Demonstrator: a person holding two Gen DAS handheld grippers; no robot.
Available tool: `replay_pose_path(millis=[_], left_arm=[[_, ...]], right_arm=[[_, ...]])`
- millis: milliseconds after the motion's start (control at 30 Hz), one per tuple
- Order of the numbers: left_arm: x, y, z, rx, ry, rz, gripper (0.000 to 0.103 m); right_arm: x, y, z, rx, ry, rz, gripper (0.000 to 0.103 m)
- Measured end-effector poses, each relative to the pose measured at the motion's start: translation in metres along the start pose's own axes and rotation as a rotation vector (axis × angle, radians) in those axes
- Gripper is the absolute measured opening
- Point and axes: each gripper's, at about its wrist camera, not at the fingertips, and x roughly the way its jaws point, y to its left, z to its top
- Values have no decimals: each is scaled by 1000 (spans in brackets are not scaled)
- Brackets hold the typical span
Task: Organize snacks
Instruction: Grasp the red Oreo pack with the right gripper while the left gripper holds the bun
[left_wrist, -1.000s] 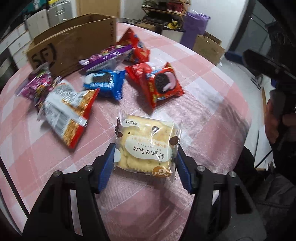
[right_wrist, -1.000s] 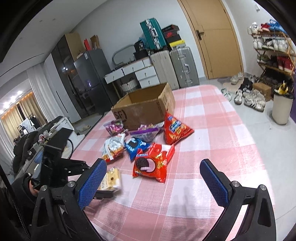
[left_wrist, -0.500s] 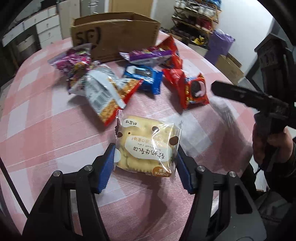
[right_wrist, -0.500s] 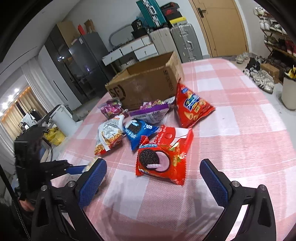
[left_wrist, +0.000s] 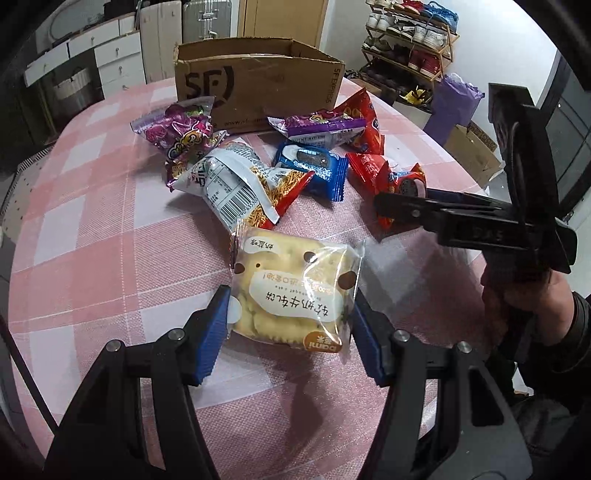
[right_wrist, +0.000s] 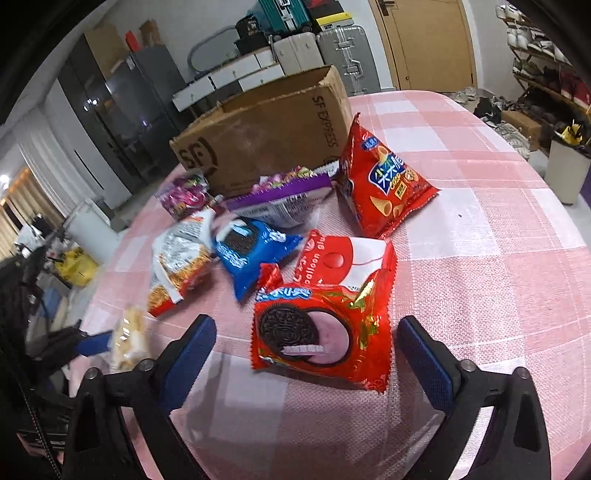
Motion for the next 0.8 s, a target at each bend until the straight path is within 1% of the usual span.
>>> replay_pose_path(millis=[33,67,133,200,300,367,600,800], left_arm=[[-1,0,0,1,-2,4,60],[-2,-1,0,4,-6,16,60],[-2,-3,0,10,-13,29,59],[-8,-4,-1,14,-36,48,60],[-15,-10,-2,32,-60,75,60],[-17,-14,-2,41,-66,79,60],[-27,-21,-1,63,-98,98,60],[-29,-22,-1,63,-100,100,60]], right_arm=[[0,1,0,-5,1,0,81],[0,2,0,-13,1,-6,74],[0,1,-2,-15,4,7,68],[-2,-2,-3,-3,-1,10,68],[-5,-2,-6,-16,-3,31,63],[-7,-3,-8,-14,-8,43,58],[-19,-7,-11,3,-23,73,50],[-28,-16,-16,33,-26,113,37]])
